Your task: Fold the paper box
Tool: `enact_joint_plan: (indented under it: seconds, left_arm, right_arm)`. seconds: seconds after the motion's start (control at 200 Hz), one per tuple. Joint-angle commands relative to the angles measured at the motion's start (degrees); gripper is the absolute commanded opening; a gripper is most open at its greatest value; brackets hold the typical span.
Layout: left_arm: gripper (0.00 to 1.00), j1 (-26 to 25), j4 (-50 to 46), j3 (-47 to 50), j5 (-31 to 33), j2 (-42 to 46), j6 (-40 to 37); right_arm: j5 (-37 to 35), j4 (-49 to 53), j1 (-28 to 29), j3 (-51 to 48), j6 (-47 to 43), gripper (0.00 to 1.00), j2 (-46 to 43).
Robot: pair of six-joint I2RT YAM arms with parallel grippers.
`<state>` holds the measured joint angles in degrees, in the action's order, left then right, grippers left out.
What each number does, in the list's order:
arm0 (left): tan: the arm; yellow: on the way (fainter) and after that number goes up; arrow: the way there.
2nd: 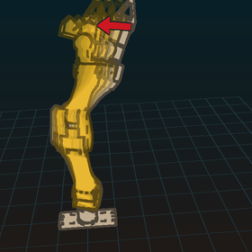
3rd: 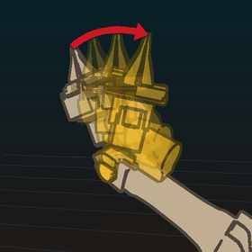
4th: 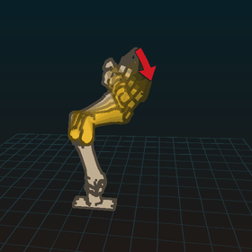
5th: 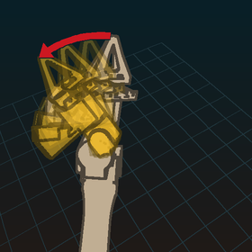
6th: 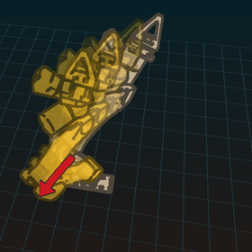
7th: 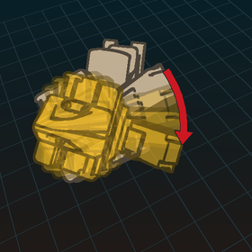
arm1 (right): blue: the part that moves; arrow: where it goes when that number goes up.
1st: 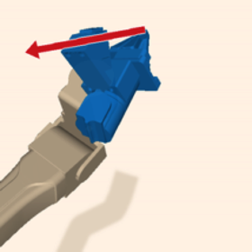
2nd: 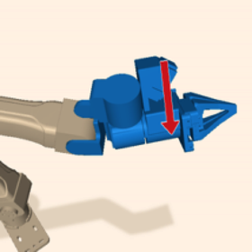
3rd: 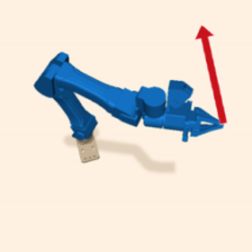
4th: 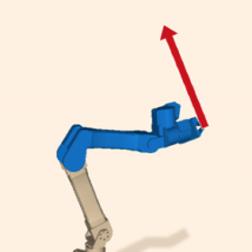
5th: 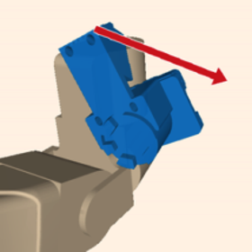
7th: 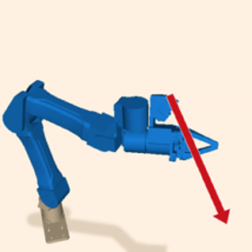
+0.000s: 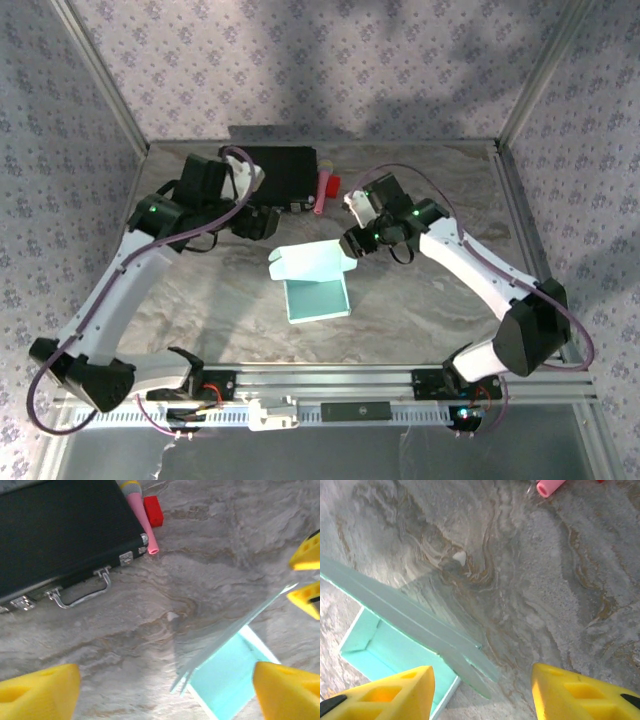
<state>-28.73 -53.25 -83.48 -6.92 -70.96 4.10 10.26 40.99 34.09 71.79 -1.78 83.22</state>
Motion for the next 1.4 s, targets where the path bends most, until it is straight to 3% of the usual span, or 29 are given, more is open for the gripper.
enact_joint_plan:
  seconds: [0.0,0.365,0.59,0.899,1.154,1.309,1.394]
  left_arm:
    - [0.80,0.3,-4.8,1.4,-4.5,-2.9,3.7]
    - [0.81,0.0,-3.2,10.2,-5.9,-9.6,-0.7]
    - [0.80,-1.1,-1.1,12.3,-8.9,-9.2,-1.2]
    - [0.76,-3.8,0.4,14.6,-5.5,-11.7,-2.2]
    - [0.56,-4.6,-0.2,13.1,-5.5,-13.4,-4.4]
    - [0.30,-5.3,-1.9,11.7,-7.5,-16.3,-6.2]
    - [0.28,-6.0,-2.7,10.8,-7.7,-17.5,-6.9]
  right_arm:
    - [-1.4,2.6,0.2,1.1,-3.3,0.55,1.8]
    - [-0.7,-0.9,1.1,-1.1,-3.8,0.49,2.1]
    - [-0.2,-0.7,1.1,-2.1,-3.6,0.46,1.9]
    - [-0.2,-1.7,1.8,-3.0,-3.1,0.44,0.8]
    - [-0.6,-1.5,1.9,-4.7,-3.1,0.42,0.9]
    - [-0.6,-1.3,1.9,-4.3,-3.0,0.40,1.0]
    - [-0.6,-1.1,1.9,-4.1,-3.0,0.38,1.1]
